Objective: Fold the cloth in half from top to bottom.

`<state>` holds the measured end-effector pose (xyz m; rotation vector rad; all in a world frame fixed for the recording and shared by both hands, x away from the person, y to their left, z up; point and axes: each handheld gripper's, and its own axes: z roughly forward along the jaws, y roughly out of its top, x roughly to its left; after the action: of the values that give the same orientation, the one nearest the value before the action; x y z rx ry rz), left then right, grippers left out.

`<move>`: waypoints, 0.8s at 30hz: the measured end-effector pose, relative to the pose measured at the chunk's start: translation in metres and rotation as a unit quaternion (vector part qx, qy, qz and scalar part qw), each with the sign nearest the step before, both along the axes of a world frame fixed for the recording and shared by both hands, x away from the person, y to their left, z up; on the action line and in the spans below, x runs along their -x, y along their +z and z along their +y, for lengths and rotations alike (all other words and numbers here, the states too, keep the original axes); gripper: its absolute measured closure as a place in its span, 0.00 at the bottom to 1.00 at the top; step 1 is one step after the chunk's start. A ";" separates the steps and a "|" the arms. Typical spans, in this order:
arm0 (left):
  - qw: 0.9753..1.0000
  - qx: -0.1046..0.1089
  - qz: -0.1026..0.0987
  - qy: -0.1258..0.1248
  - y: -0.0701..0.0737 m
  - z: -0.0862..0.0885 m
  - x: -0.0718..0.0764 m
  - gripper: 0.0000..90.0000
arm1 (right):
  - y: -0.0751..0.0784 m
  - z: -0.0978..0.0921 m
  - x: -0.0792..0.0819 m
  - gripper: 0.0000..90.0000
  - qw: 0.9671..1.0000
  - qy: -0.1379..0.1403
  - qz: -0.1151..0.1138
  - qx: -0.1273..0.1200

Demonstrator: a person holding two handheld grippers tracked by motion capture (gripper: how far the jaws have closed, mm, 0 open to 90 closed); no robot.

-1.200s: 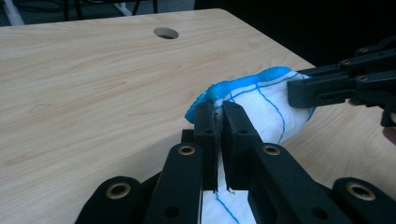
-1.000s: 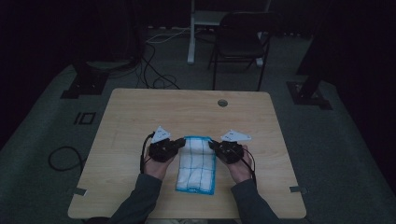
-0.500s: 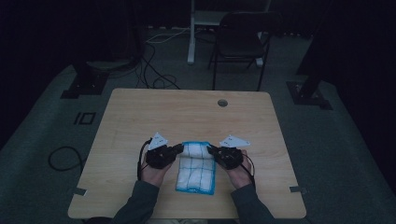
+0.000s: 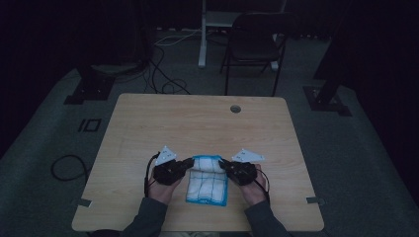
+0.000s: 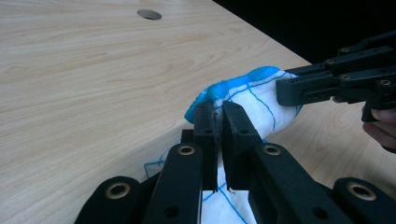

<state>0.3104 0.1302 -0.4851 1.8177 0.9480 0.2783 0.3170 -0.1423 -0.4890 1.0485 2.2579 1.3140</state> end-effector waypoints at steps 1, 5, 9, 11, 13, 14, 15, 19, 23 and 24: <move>1.000 0.000 0.001 0.000 -0.001 0.000 0.001 0.95 | -0.001 0.000 0.001 0.95 1.000 0.000 0.000 0.000; 1.000 -0.002 0.002 -0.003 -0.002 -0.001 0.004 0.95 | -0.004 -0.001 0.005 0.95 1.000 -0.002 0.004 -0.002; 1.000 -0.002 0.004 -0.003 -0.005 -0.001 0.007 0.95 | -0.007 -0.001 0.009 0.95 1.000 -0.002 0.008 -0.003; 1.000 -0.002 0.007 -0.003 -0.007 0.000 0.008 0.95 | -0.009 -0.001 0.011 0.95 1.000 -0.001 0.009 -0.004; 1.000 -0.003 0.009 -0.002 -0.008 0.000 0.010 0.95 | -0.010 -0.001 0.012 0.95 1.000 -0.001 0.011 -0.005; 1.000 -0.002 0.009 -0.003 -0.009 0.000 0.011 0.95 | -0.011 -0.001 0.013 0.95 1.000 -0.002 0.012 -0.006; 1.000 -0.002 0.010 -0.004 -0.009 0.000 0.011 0.95 | -0.012 -0.001 0.014 0.95 1.000 -0.001 0.013 -0.006; 1.000 -0.002 0.011 -0.005 -0.010 0.000 0.013 0.95 | -0.014 -0.001 0.016 0.95 1.000 -0.002 0.017 -0.007; 1.000 -0.002 0.014 -0.005 -0.013 0.000 0.015 0.95 | -0.017 -0.001 0.019 0.95 1.000 -0.003 0.018 -0.007; 1.000 0.000 0.015 -0.005 -0.014 0.000 0.015 0.95 | -0.017 -0.001 0.019 0.95 1.000 -0.002 0.019 -0.008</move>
<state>0.2952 0.1303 -0.4989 1.8316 0.9594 0.2445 0.2979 -0.1437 -0.5063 1.0913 2.2750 1.3230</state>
